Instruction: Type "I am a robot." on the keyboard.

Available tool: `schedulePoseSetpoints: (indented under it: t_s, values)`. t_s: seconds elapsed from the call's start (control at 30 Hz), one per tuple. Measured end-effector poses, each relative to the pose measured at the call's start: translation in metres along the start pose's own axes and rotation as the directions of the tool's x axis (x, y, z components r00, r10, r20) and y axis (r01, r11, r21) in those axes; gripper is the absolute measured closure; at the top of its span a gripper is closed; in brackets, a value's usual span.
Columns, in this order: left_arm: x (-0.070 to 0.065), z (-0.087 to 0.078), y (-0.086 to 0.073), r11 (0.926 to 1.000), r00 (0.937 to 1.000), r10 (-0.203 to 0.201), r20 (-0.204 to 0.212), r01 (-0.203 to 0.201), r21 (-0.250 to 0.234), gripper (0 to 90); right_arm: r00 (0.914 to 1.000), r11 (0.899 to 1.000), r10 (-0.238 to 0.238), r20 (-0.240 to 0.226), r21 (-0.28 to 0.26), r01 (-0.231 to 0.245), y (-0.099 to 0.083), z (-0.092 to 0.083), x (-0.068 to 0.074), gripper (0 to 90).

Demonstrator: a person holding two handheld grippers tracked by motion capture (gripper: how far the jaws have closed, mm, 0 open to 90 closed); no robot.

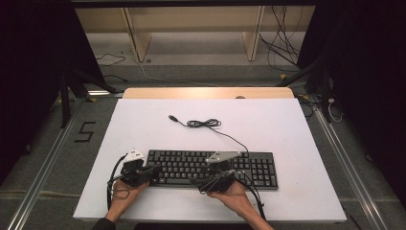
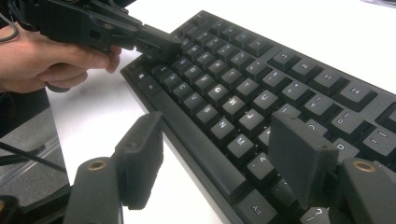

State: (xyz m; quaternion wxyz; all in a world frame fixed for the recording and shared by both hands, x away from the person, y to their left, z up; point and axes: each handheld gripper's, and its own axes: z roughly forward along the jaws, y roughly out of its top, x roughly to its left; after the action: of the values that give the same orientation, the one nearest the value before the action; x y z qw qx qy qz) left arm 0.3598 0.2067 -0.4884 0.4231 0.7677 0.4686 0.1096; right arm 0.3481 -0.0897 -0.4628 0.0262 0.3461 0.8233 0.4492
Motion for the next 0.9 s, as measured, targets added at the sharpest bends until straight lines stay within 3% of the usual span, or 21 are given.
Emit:
schedulePoseSetpoints:
  t_s: [0.63, 0.9]
  values:
    - [-0.002, -0.008, 0.003, 0.9992, 0.9999, -0.005, 0.014, 0.006, -0.039, 80.5, 1.0, 1.0, -0.004, 0.003, -0.007, 0.004, 0.0, -0.001, -0.001, 36.6]
    - [-0.003, -0.012, 0.003, 0.9979, 0.9987, -0.022, 0.047, 0.025, -0.06, 67.4, 1.0, 1.0, -0.008, 0.0, -0.002, 0.008, 0.0, 0.0, 0.0, 36.8]
